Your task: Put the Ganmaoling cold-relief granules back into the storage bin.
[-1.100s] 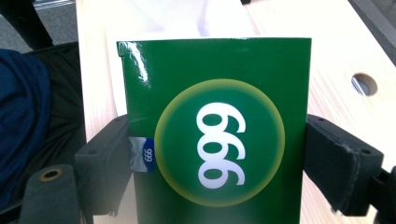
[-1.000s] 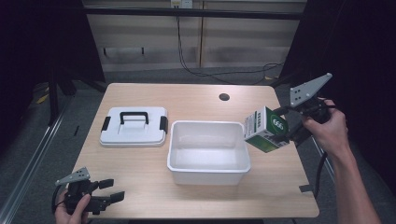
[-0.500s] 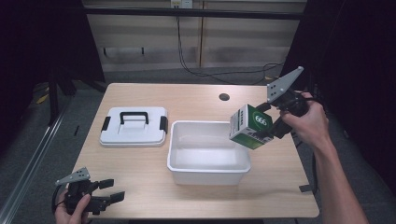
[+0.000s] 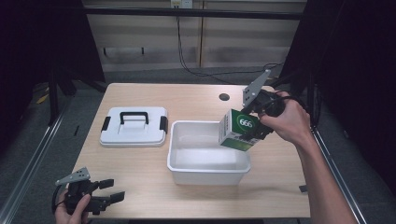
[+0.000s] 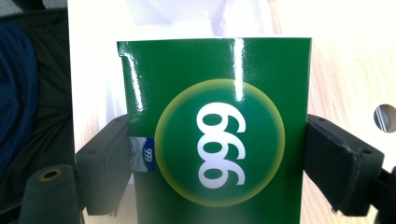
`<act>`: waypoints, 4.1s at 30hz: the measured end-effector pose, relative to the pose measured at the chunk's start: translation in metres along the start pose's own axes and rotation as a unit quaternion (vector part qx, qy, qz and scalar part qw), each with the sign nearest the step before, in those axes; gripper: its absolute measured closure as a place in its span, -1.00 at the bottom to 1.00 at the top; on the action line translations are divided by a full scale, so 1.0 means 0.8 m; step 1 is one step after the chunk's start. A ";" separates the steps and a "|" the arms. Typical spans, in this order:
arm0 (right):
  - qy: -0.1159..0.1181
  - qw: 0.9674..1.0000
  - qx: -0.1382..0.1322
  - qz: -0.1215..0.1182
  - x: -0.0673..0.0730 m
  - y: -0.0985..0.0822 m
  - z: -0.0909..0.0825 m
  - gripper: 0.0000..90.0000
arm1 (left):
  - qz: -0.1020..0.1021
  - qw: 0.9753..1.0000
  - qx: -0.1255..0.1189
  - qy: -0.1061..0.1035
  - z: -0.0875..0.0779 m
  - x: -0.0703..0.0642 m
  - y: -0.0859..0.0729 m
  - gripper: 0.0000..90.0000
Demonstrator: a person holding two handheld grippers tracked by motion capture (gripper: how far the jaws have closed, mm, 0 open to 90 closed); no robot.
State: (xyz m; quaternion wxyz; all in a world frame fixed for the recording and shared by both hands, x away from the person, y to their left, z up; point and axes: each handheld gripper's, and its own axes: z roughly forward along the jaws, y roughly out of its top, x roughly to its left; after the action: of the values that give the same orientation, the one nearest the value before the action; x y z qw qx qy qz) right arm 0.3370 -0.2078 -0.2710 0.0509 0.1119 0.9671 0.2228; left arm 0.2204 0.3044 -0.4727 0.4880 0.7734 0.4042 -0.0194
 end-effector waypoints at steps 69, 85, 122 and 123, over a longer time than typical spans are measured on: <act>0.056 0.980 0.189 -0.033 -0.012 0.020 0.146 -0.68 | 0.002 1.000 0.003 -0.001 0.000 0.001 0.000 -0.64; 0.063 0.977 0.204 -0.021 -0.011 0.011 0.174 -0.69 | 0.001 1.000 0.003 -0.002 0.001 0.000 0.000 -0.64; 0.056 0.975 0.211 -0.035 -0.005 0.004 0.197 -0.78 | 0.000 1.000 0.001 -0.001 0.000 0.000 0.000 -0.64; 0.057 0.976 0.210 -0.031 -0.005 0.003 0.196 -0.78 | 0.001 1.000 0.001 -0.001 0.000 0.001 0.000 -0.64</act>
State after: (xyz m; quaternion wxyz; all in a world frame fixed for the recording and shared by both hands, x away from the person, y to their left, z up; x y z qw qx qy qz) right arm 0.3650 -0.1407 -0.4102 -0.0225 0.0772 0.9966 0.0190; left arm 0.2204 0.3050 -0.4728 0.4875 0.7742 0.4031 -0.0207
